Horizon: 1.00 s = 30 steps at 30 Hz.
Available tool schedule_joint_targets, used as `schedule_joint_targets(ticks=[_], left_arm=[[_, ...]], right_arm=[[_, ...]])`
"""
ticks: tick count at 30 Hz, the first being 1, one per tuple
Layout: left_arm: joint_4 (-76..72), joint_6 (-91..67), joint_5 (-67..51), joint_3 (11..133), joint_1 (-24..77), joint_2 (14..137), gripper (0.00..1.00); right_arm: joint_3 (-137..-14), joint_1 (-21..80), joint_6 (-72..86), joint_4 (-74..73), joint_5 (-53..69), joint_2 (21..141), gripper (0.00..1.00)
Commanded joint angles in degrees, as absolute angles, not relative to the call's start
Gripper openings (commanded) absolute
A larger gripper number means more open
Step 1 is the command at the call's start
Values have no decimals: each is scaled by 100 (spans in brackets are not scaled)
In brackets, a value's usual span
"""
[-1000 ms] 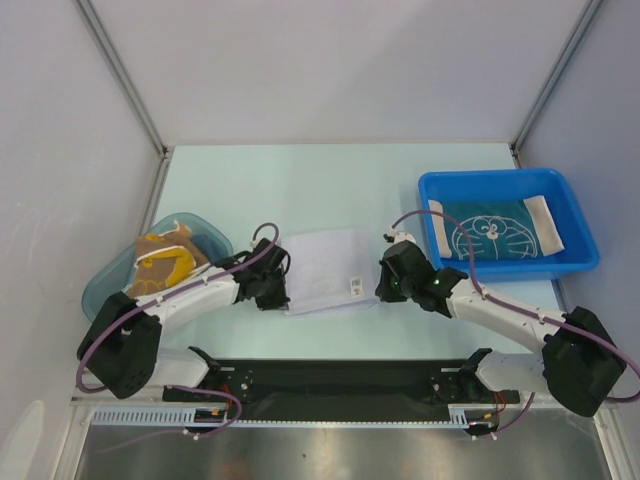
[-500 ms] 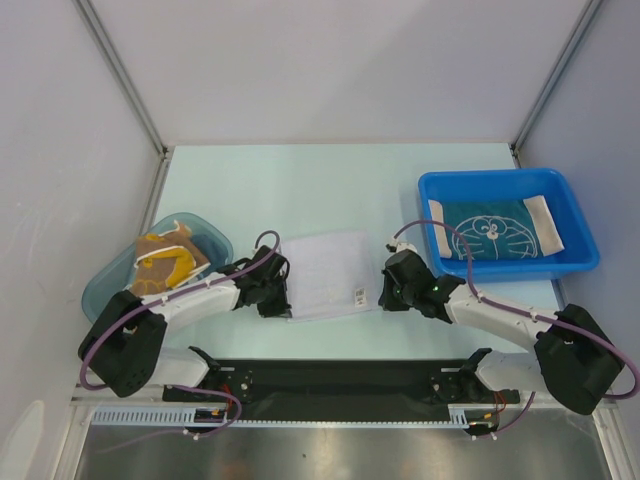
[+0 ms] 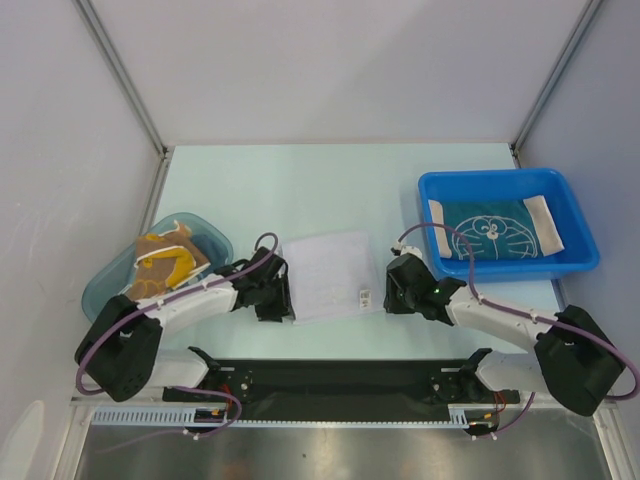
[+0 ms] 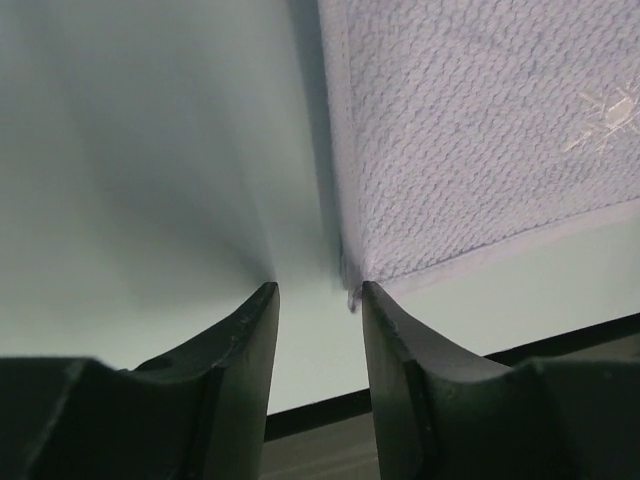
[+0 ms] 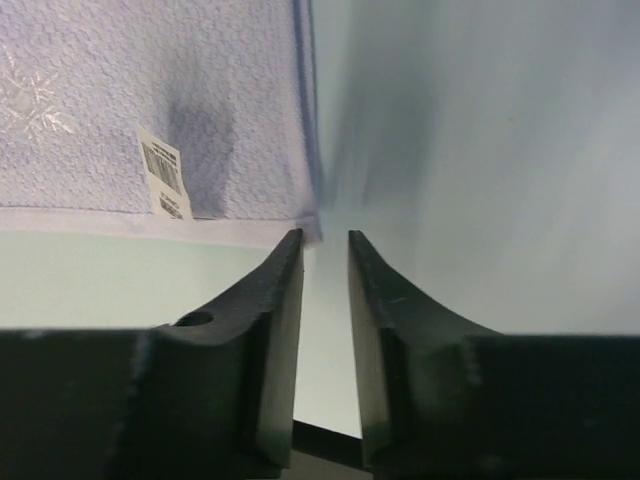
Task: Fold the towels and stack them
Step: Fold the towel
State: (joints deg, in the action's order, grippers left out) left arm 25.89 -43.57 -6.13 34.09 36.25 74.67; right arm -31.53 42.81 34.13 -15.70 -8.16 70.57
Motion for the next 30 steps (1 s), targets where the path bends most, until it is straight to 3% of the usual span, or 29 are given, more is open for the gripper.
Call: schedule_joint_targets(ticks=[1,4,7,10,13,20,24,30], left_arm=[[3286,-4157,-344,3926,3647,7242,45],[3664,-4026,243,4576,3612,7312,47],[3420,-3771,360,5130,3498,7618,45],[2754,-3298,54,5561,3183,8153,38],[2558,-3016,-121,6027,2841,8969,34],[2724,-2654,-948,7039,2154,10474,31],[2804,-2496,-923,7347,2136,10783,32],[2935,-2329,-669,7664,2101,11109,32]], right_arm=[[-3515,4307,3463,-2134,-1212,6698,31],[-3901,4307,3446,-2531,-1345,6539,36],[-4218,4298,3279,-2400,-1266,6618,28],[-4421,4254,2806,-1682,-767,7003,11],[-4770,3896,2078,-1075,-336,7643,3],[-6370,2604,994,-1081,1376,9480,9],[-6600,2312,870,-801,2337,10080,10],[-7100,2285,738,-773,2699,10748,11]])
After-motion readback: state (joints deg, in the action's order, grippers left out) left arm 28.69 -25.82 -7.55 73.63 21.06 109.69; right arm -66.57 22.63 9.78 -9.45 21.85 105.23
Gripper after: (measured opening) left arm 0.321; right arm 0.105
